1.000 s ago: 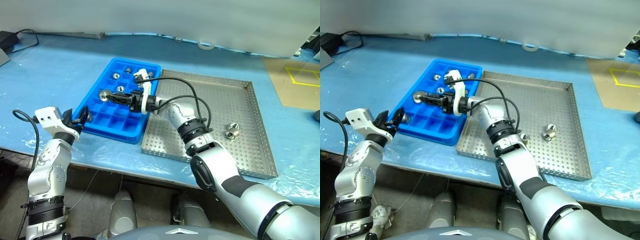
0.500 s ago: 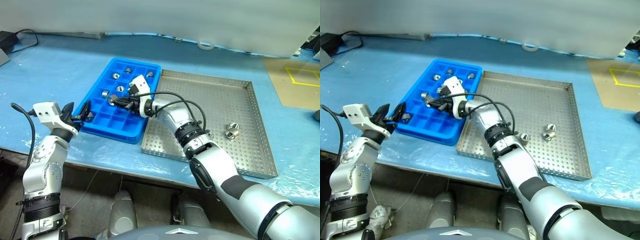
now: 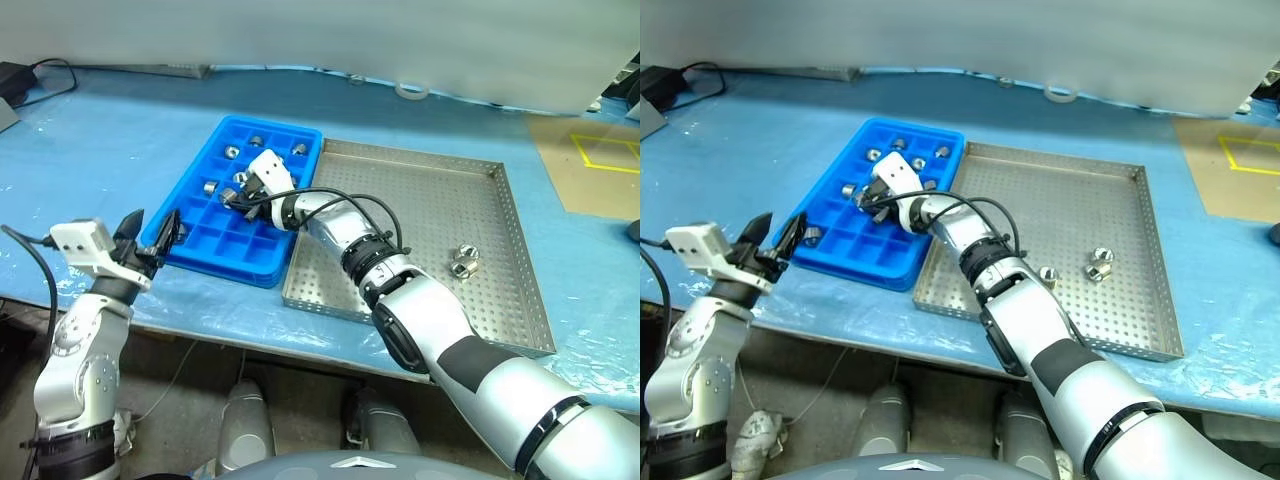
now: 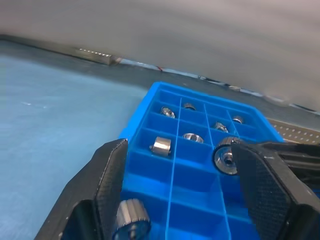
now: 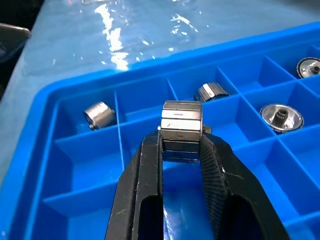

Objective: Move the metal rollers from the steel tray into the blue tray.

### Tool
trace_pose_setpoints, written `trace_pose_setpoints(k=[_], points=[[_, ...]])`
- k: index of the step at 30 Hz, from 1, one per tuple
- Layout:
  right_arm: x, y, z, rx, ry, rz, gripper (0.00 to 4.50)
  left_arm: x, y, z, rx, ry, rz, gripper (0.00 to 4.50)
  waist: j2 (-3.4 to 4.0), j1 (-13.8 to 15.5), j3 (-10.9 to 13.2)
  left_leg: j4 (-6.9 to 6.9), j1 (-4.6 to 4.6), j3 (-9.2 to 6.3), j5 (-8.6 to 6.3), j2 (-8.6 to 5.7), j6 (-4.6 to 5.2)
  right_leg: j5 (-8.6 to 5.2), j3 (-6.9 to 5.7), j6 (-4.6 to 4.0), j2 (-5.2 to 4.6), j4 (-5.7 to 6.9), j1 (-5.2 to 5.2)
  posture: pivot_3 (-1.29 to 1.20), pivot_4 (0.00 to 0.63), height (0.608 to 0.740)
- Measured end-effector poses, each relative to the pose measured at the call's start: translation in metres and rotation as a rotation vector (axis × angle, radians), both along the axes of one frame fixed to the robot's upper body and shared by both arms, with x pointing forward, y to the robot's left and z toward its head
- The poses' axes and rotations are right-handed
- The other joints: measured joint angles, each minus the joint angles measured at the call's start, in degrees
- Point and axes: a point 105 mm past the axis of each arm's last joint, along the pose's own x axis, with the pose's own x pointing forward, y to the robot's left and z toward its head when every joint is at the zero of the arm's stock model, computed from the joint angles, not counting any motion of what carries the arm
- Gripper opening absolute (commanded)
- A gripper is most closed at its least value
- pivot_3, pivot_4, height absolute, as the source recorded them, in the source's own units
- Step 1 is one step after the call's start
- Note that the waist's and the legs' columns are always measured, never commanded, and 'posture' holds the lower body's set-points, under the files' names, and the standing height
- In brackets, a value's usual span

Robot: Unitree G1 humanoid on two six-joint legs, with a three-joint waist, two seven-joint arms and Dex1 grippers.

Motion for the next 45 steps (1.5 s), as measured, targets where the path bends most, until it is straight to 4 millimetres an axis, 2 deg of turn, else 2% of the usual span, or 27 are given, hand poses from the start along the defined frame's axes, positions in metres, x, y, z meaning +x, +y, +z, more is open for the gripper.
trace_pose_setpoints(k=[10,18,24,27,29,30,32,34,35,37,41,45], points=[[-0.004,0.001,-0.008,-0.048,-0.019,0.042,0.69,-0.014,0.000,0.001,0.016,-0.009,0.056,3.53,0.03,1.49,0.02,0.01,0.00,-0.01,-0.06,0.00,0.10,-0.01,0.01,-0.01,0.00,0.01,-0.02,0.29,0.150,0.740],[-0.005,0.000,-0.009,-0.039,0.003,0.052,3.28,-0.014,-0.002,-0.004,0.026,0.007,0.063,3.56,0.05,1.97,0.02,0.02,-0.02,-0.01,-0.08,0.00,0.14,-0.01,0.01,-0.01,-0.01,0.03,-0.03,0.19,0.150,0.740],[0.003,-0.007,-0.004,0.027,0.037,-0.016,3.28,0.023,-0.034,0.000,0.045,-0.006,-0.120,3.56,0.18,1.55,0.08,0.22,0.03,0.03,-0.02,-0.03,0.05,-0.02,0.13,-0.01,-0.03,0.45,-0.13,-0.11,0.150,0.740],[0.009,-0.013,0.004,0.085,0.051,-0.058,3.28,0.051,-0.064,0.004,0.058,-0.013,-0.287,3.56,0.33,0.26,0.17,0.38,0.04,0.06,0.09,-0.05,0.10,0.00,0.23,-0.02,-0.04,0.70,-0.18,-0.24,0.150,0.740],[0.017,-0.026,0.009,0.122,0.056,-0.099,3.28,0.065,-0.085,0.010,0.070,-0.035,-0.396,3.56,0.31,-1.11,0.16,0.44,0.08,0.09,0.24,-0.10,-0.01,0.02,0.32,-0.04,-0.05,0.75,-0.17,-0.33,0.150,0.740],[0.021,-0.039,0.009,0.148,0.059,-0.125,3.28,0.073,-0.097,0.013,0.079,-0.044,-0.454,3.56,0.30,-1.48,0.15,0.43,0.12,0.09,0.27,-0.14,0.02,0.02,0.32,-0.04,-0.07,0.74,-0.09,-0.35,0.150,0.740],[0.029,-0.074,0.005,0.205,0.079,-0.190,3.28,0.088,-0.117,0.012,0.096,-0.037,-0.555,3.56,0.31,-2.05,0.14,0.44,0.13,0.11,0.32,-0.20,0.13,0.05,0.37,-0.01,-0.09,0.70,-0.04,-0.43,0.150,0.740],[0.031,-0.107,0.000,0.248,0.110,-0.250,3.28,0.096,-0.128,0.008,0.111,-0.023,-0.610,3.56,0.30,-3.52,0.14,0.46,0.11,0.16,0.28,-0.24,0.34,0.14,0.48,0.14,-0.08,0.64,-0.04,-0.49,0.150,0.740],[0.030,-0.129,0.001,0.277,0.113,-0.282,3.28,0.101,-0.137,0.004,0.117,-0.008,-0.650,3.56,0.30,-4.08,0.14,0.46,0.10,0.17,0.25,-0.25,0.41,0.23,0.52,0.27,-0.04,0.63,-0.04,-0.51,0.150,0.740],[0.026,-0.155,0.005,0.292,0.106,-0.312,3.28,0.105,-0.151,0.000,0.125,-0.002,-0.711,3.56,0.30,-5.24,0.14,0.47,0.12,0.21,0.27,-0.25,0.60,0.26,0.64,0.31,0.01,0.62,-0.04,-0.54,0.150,0.740],[0.012,-0.192,0.014,0.229,0.073,-0.310,3.28,0.104,-0.181,-0.005,0.131,-0.005,-0.829,3.56,0.28,-7.81,0.13,0.39,0.33,0.37,0.25,-0.22,0.75,0.25,0.84,0.29,0.12,0.58,-0.03,-0.56,0.150,0.740],[-0.008,-0.210,-0.006,0.100,0.118,-0.277,3.28,0.102,-0.192,-0.012,0.139,0.001,-0.882,3.56,0.29,-8.75,0.13,0.39,0.59,0.62,0.00,-0.21,0.82,0.11,1.06,0.09,0.13,0.48,0.07,-0.54,0.150,0.740]])
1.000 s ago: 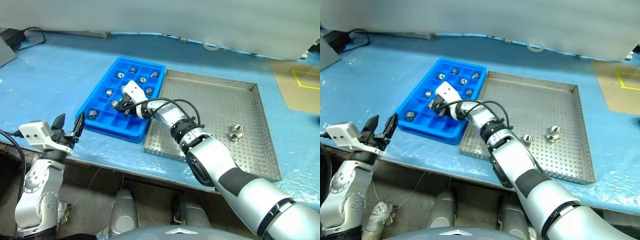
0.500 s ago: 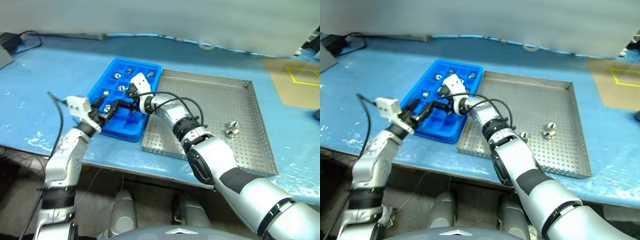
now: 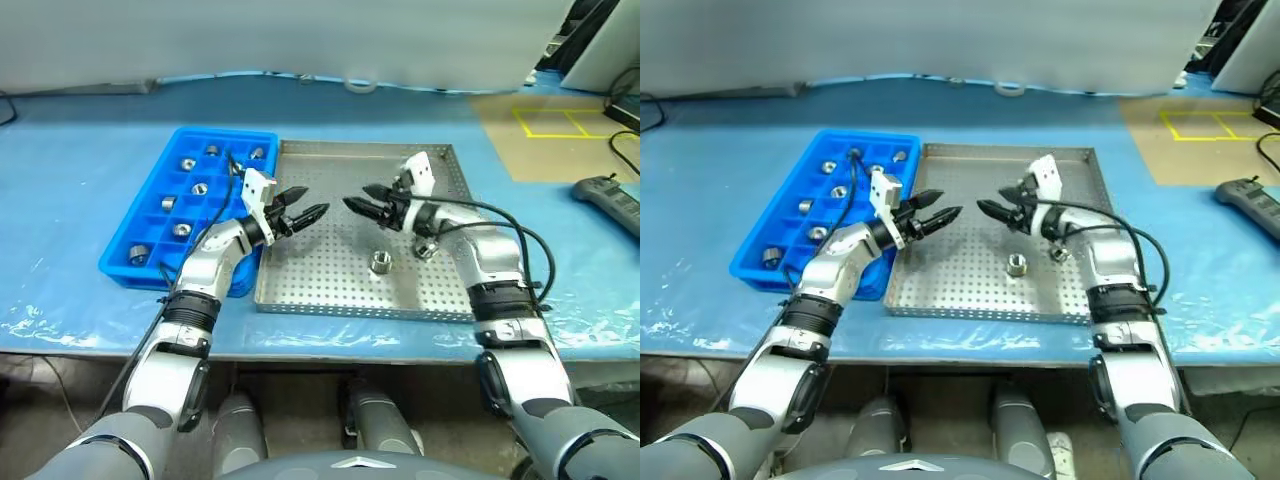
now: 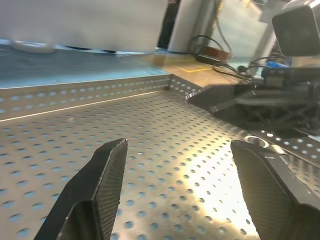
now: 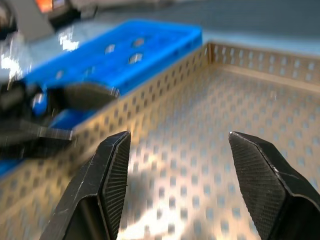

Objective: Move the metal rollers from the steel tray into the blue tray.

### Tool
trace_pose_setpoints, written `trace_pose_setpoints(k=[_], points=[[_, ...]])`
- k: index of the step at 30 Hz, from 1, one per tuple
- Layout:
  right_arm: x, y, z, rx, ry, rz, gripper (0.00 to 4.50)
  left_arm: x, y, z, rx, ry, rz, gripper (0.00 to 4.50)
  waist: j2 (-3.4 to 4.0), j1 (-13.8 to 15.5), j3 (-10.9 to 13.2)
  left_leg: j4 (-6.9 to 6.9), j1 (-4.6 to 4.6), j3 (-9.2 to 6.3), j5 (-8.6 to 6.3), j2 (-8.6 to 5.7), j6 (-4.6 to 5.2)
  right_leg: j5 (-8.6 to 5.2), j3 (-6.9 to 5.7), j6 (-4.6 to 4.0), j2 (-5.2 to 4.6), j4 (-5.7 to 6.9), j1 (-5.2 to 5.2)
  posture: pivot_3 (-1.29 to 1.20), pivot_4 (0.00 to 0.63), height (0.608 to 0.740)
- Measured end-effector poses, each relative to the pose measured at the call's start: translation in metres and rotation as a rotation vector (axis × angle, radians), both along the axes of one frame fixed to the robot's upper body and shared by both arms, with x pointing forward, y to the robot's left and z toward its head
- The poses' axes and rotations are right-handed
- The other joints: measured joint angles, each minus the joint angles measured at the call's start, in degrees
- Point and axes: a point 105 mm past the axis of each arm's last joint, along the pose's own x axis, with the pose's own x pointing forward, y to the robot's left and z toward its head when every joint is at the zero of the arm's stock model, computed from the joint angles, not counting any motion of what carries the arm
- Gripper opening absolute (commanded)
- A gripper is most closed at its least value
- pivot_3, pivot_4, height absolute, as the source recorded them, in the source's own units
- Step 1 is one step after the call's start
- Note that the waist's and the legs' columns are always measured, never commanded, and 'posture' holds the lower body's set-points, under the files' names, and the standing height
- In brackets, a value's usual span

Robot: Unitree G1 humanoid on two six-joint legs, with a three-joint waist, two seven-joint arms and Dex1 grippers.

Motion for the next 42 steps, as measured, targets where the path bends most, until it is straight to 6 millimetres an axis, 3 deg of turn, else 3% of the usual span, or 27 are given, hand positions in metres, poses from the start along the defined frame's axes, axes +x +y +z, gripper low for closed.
trace_pose_setpoints(k=[3,6,17,24,33,39,42], points=[[0.002,-0.009,-0.012,-0.067,0.025,-0.053,3.28,0.000,-0.006,-0.008,0.005,0.015,-0.006,3.56,-0.01,-0.77,0.01,0.18,0.14,0.32,-0.03,-0.08,0.07,0.16,0.34,0.07,-0.07,-0.02,0.02,-0.53,0.150,0.740],[0.012,-0.031,-0.020,-0.111,0.054,-0.151,3.28,-0.002,-0.026,-0.004,-0.026,0.010,-0.048,3.56,-0.03,-0.75,0.02,0.27,0.18,0.51,-0.01,-0.17,0.25,0.28,0.50,0.06,-0.19,-0.10,0.08,-0.53,0.150,0.740],[0.014,-0.075,-0.018,-0.195,0.029,-0.301,3.28,-0.005,-0.074,-0.014,0.023,0.046,-0.192,3.56,0.00,-1.24,0.00,0.16,-0.07,0.89,-0.26,-0.17,1.15,0.53,0.67,0.22,-0.13,-1.02,0.11,-0.65,0.150,0.740],[0.007,-0.086,-0.023,-0.197,0.026,-0.376,3.28,-0.018,-0.084,-0.041,0.098,0.122,-0.303,3.56,0.01,-2.26,0.00,0.22,-0.11,0.98,-0.38,-0.29,1.33,0.54,0.76,0.24,-0.24,-1.25,0.17,-0.70,0.150,0.740],[0.007,-0.092,-0.021,-0.188,0.024,-0.424,3.28,-0.032,-0.098,-0.051,0.130,0.143,-0.394,3.56,0.02,-4.83,0.00,0.23,-0.07,0.98,-0.44,-0.33,1.42,0.66,0.77,0.28,-0.25,-1.62,0.42,-0.71,0.150,0.740],[0.009,-0.090,-0.020,-0.150,0.020,-0.452,3.28,-0.029,-0.098,-0.065,0.285,0.092,-0.367,3.56,0.02,-7.36,-0.01,0.23,-0.12,0.97,-0.53,-0.34,1.59,0.66,0.65,0.29,-0.28,-1.80,0.50,-0.72,0.150,0.740],[0.010,-0.092,-0.018,-0.142,0.017,-0.465,3.30,-0.025,-0.094,-0.066,0.307,0.079,-0.339,2.96,0.02,-8.01,-0.01,0.25,0.00,0.95,-0.54,-0.35,1.59,0.66,0.57,0.29,-0.31,-1.82,0.67,-0.71,0.150,0.740]])
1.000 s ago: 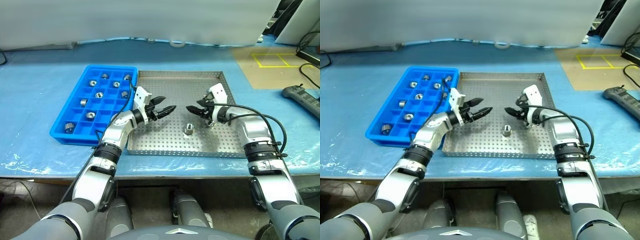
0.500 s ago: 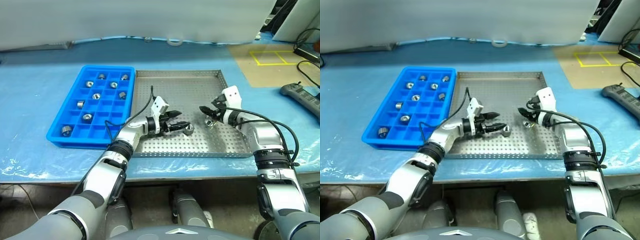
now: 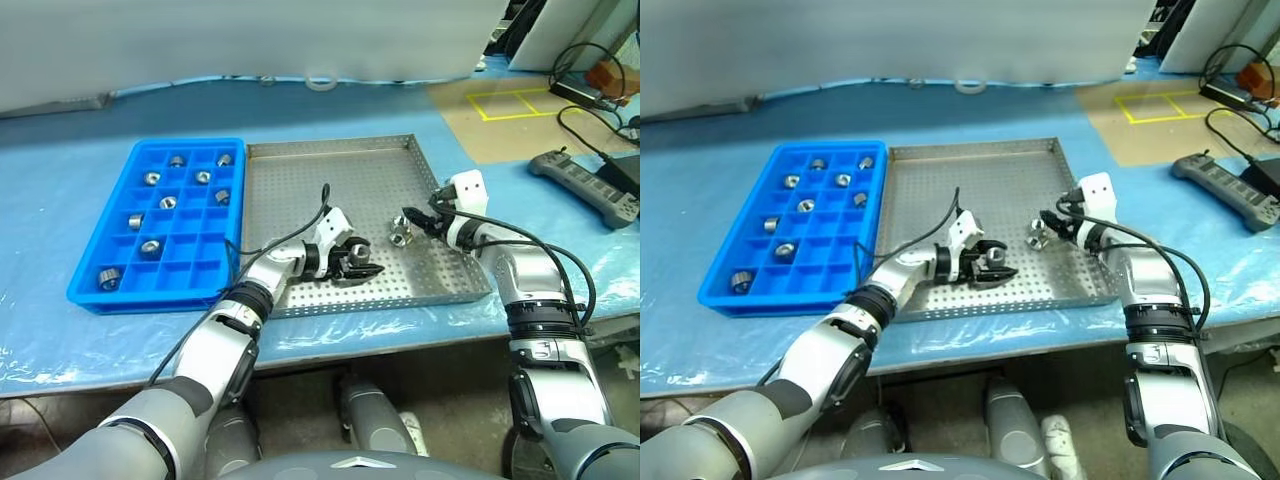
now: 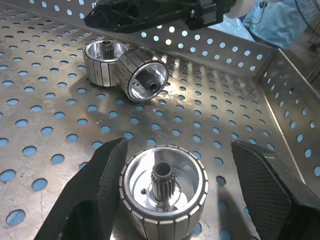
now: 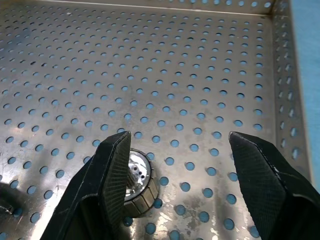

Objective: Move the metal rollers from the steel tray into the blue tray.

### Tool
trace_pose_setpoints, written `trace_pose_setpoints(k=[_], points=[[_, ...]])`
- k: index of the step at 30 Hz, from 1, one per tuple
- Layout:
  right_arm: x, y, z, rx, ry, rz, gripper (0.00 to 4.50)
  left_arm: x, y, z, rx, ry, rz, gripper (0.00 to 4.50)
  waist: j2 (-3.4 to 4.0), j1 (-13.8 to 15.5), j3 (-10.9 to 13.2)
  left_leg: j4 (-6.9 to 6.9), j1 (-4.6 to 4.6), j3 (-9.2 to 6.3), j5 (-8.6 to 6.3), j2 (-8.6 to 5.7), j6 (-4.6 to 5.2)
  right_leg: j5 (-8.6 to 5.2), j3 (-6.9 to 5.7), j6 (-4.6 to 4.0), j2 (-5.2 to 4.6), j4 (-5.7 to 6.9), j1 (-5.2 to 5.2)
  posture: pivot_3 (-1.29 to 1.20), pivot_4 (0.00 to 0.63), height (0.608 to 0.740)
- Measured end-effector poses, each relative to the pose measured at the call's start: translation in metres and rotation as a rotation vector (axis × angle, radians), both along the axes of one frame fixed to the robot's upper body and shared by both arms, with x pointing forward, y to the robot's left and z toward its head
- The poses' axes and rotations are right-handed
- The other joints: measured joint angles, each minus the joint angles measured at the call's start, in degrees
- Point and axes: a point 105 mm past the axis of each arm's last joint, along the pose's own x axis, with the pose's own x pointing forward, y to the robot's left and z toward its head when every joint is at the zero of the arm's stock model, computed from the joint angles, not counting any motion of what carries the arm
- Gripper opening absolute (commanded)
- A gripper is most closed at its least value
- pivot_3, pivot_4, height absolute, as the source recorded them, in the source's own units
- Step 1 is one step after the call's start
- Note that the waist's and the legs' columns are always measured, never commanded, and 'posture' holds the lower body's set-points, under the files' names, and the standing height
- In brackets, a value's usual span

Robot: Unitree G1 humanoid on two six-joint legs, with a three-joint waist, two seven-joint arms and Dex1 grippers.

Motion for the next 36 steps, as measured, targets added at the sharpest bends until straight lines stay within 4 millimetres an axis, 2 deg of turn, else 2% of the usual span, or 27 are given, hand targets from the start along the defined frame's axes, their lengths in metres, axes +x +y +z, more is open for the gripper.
trace_pose_setpoints(k=[4,6,8,12,15,18,21,25,32,35,36], points=[[0.000,-0.001,0.001,0.009,-0.004,-0.005,3.30,0.005,0.007,-0.001,-0.007,0.008,0.038,1.70,0.00,-0.99,0.00,-0.01,0.22,0.00,-0.11,-0.15,-0.17,-0.01,-0.03,0.01,-0.17,-0.01,0.21,-0.70,0.150,0.740],[0.000,-0.001,0.002,0.017,-0.006,-0.001,3.30,0.007,0.009,0.000,-0.034,0.022,0.068,1.71,0.00,-1.40,0.00,-0.01,0.21,-0.01,-0.13,-0.27,-0.14,-0.01,-0.04,0.02,-0.31,-0.01,0.20,-0.69,0.150,0.740],[-0.002,0.004,0.003,0.050,0.000,0.032,3.30,0.012,0.014,0.006,-0.139,0.092,0.128,1.71,0.00,-2.12,0.01,-0.03,0.17,-0.02,-0.19,-0.52,-0.03,-0.02,-0.07,0.04,-0.57,-0.01,0.19,-0.69,0.150,0.740],[-0.013,0.024,0.011,0.154,0.026,0.161,3.30,0.024,0.026,0.038,-0.407,0.200,0.202,1.71,-0.01,-2.71,0.03,0.01,0.04,-0.01,-0.23,-0.74,0.41,-0.03,-0.11,0.05,-0.80,-0.18,0.19,-0.67,0.150,0.740],[-0.017,0.039,0.013,0.184,0.040,0.221,3.30,0.029,0.037,0.053,-0.489,0.204,0.224,1.71,-0.01,-3.04,0.03,0.00,0.00,-0.01,-0.24,-0.70,0.43,-0.03,-0.14,0.05,-0.80,-0.24,0.19,-0.66,0.150,0.740],[-0.019,0.053,0.001,0.168,0.089,0.252,3.30,0.029,0.046,0.048,-0.500,0.232,0.257,1.71,0.00,-3.39,0.03,-0.04,-0.05,-0.01,-0.24,-0.67,0.43,-0.05,-0.17,0.09,-0.79,-0.27,0.16,-0.65,0.150,0.740],[-0.015,0.060,-0.007,0.067,0.098,0.254,3.30,0.026,0.049,0.040,-0.492,0.253,0.271,1.71,-0.01,-3.76,0.03,-0.04,-0.09,-0.02,-0.25,-0.68,0.43,-0.06,-0.20,0.10,-0.80,-0.33,0.16,-0.64,0.150,0.740],[-0.006,0.058,-0.016,-0.053,0.098,0.218,3.30,0.025,0.048,0.045,-0.494,0.233,0.267,1.71,-0.03,-3.81,0.04,-0.03,-0.12,-0.03,-0.31,-0.67,0.32,-0.06,-0.24,0.11,-0.82,-0.36,0.18,-0.63,0.150,0.740],[0.002,0.056,-0.018,-0.170,0.054,0.202,3.30,0.023,0.050,0.043,-0.492,0.236,0.283,1.71,-0.03,-3.85,0.04,-0.04,-0.11,-0.03,-0.32,-0.65,0.31,-0.07,-0.23,0.11,-0.82,-0.39,0.20,-0.61,0.150,0.740],[0.005,0.056,-0.019,-0.202,0.043,0.205,2.74,0.024,0.052,0.043,-0.494,0.232,0.293,1.71,-0.04,-3.88,0.04,-0.03,-0.11,-0.03,-0.35,-0.67,0.26,-0.07,-0.23,0.11,-0.82,-0.39,0.21,-0.60,0.150,0.740],[0.005,0.056,-0.019,-0.209,0.040,0.208,2.41,0.024,0.053,0.043,-0.496,0.233,0.297,1.71,-0.04,-3.89,0.04,-0.04,-0.10,-0.03,-0.36,-0.65,0.25,-0.07,-0.23,0.11,-0.82,-0.39,0.20,-0.59,0.150,0.740]])
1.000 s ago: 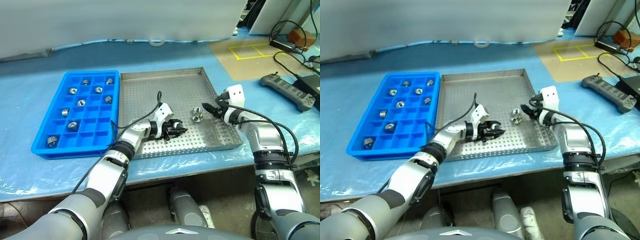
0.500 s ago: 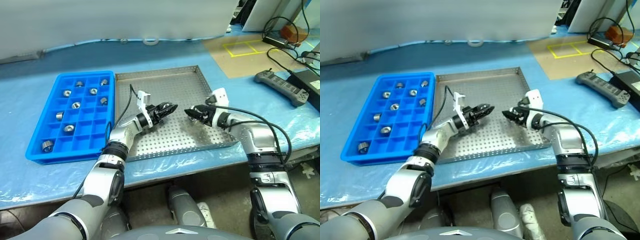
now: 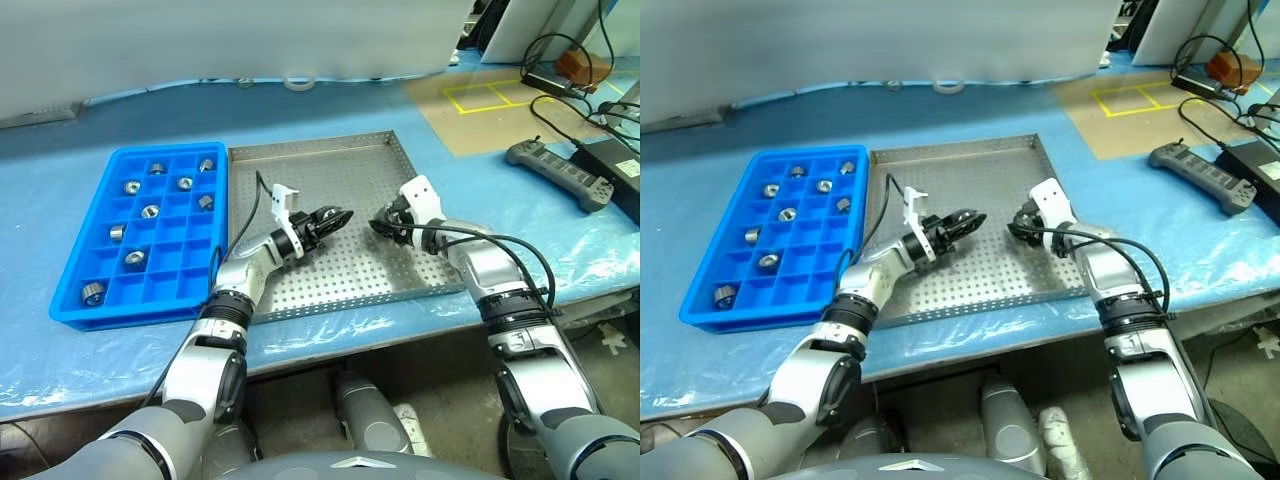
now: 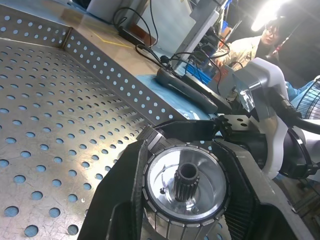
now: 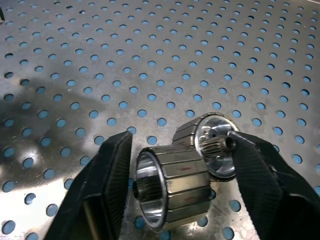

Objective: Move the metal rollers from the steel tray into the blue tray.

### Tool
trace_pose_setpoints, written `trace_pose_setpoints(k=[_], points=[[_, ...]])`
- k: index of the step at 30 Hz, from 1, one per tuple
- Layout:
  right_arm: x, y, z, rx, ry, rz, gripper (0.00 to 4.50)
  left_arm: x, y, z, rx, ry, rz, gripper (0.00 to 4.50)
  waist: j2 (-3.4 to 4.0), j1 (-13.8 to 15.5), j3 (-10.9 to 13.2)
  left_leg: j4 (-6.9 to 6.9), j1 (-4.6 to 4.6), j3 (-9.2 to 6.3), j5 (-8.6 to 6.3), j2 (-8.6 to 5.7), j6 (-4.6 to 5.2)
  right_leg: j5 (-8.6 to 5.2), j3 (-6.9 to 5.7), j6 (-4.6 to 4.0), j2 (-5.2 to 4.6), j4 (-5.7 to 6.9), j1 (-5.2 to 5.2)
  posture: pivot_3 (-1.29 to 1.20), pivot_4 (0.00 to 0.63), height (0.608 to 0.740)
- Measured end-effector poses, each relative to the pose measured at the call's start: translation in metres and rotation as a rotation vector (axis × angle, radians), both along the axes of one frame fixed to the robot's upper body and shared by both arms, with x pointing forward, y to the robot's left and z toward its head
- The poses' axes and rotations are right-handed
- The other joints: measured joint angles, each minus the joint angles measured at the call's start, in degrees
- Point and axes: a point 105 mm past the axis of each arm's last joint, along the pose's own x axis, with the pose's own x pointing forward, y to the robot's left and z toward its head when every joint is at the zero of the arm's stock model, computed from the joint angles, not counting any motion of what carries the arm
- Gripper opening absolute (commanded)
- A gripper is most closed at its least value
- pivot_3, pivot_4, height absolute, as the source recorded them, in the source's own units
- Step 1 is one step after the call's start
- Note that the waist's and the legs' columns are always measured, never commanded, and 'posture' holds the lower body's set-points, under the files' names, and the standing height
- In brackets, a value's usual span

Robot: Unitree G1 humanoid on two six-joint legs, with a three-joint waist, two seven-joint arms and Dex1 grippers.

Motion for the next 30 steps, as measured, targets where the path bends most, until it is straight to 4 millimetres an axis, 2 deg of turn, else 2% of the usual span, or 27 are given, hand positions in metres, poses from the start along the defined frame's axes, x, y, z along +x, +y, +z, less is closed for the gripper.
trace_pose_setpoints(k=[1,2,9,12,15,18,20,22,24,27,30], points=[[0.000,0.001,0.000,-0.002,-0.004,0.005,2.18,0.000,0.001,0.000,-0.001,0.000,0.004,1.71,0.00,-0.02,0.00,0.00,0.00,0.00,0.00,0.03,0.00,0.00,0.00,0.00,0.00,0.00,0.00,-0.59,0.150,0.740],[0.001,0.004,0.000,0.002,-0.007,0.012,2.14,0.000,0.002,0.000,-0.003,-0.002,0.011,1.71,0.00,-0.05,0.00,0.00,0.01,0.00,0.00,0.06,0.00,0.00,0.00,0.00,0.00,0.00,-0.01,-0.58,0.150,0.740],[0.007,0.025,0.004,0.130,-0.010,0.025,2.14,0.005,0.017,0.010,-0.005,-0.032,0.088,1.71,-0.01,-0.13,0.02,-0.08,-0.02,0.00,0.10,0.09,0.14,0.00,0.01,-0.01,0.01,0.04,-0.12,-0.55,0.150,0.740],[0.015,0.033,0.010,0.229,-0.017,-0.006,2.14,0.014,0.036,0.029,-0.013,-0.081,0.178,1.71,0.01,-0.08,0.07,-0.06,-0.17,0.00,0.13,0.07,0.15,0.01,0.02,-0.01,0.00,0.19,-0.35,-0.51,0.150,0.740],[0.024,0.045,0.028,0.318,-0.053,-0.003,2.14,0.030,0.066,0.056,-0.035,-0.128,0.336,1.71,0.02,0.09,0.15,0.01,-0.59,0.00,0.22,0.08,0.11,0.02,0.06,-0.01,0.01,0.49,-0.87,-0.48,0.150,0.740],[0.028,0.056,0.044,0.341,-0.101,0.036,2.14,0.040,0.094,0.087,-0.015,-0.201,0.504,1.71,0.02,0.83,0.17,-0.02,-0.60,-0.01,0.23,0.14,0.11,0.02,-0.01,-0.01,0.02,0.51,-0.88,-0.46,0.150,0.740],[0.029,0.063,0.045,0.352,-0.103,0.056,2.14,0.042,0.106,0.106,-0.044,-0.242,0.595,1.71,0.02,1.68,0.17,-0.03,-0.62,0.00,0.22,0.13,0.13,0.02,0.00,-0.02,0.00,0.48,-0.88,-0.44,0.150,0.740],[0.028,0.069,0.038,0.348,-0.086,0.067,2.14,0.042,0.116,0.114,-0.028,-0.272,0.690,1.71,0.02,2.42,0.17,-0.03,-0.67,0.00,0.21,0.13,0.15,0.02,-0.03,-0.02,-0.01,0.49,-0.88,-0.42,0.150,0.740],[0.027,0.074,0.029,0.336,-0.060,0.077,2.14,0.042,0.128,0.109,0.000,-0.266,0.781,1.71,0.02,3.58,0.17,-0.04,-0.69,0.00,0.20,0.13,0.17,0.02,-0.06,-0.02,-0.03,0.49,-0.88,-0.41,0.150,0.740],[0.026,0.079,0.021,0.337,-0.032,0.095,2.14,0.035,0.144,0.083,0.045,-0.206,0.887,1.71,0.02,4.97,0.17,-0.05,-0.72,0.01,0.20,0.17,0.17,0.02,-0.08,-0.02,-0.03,0.50,-0.91,-0.40,0.150,0.740],[0.027,0.081,0.019,0.326,-0.031,0.097,2.14,0.025,0.151,0.063,0.088,-0.161,0.932,1.71,-0.02,6.36,0.20,-0.04,-0.77,0.01,0.21,0.22,0.14,0.02,-0.12,-0.02,-0.02,0.53,-0.96,-0.38,0.150,0.740]])
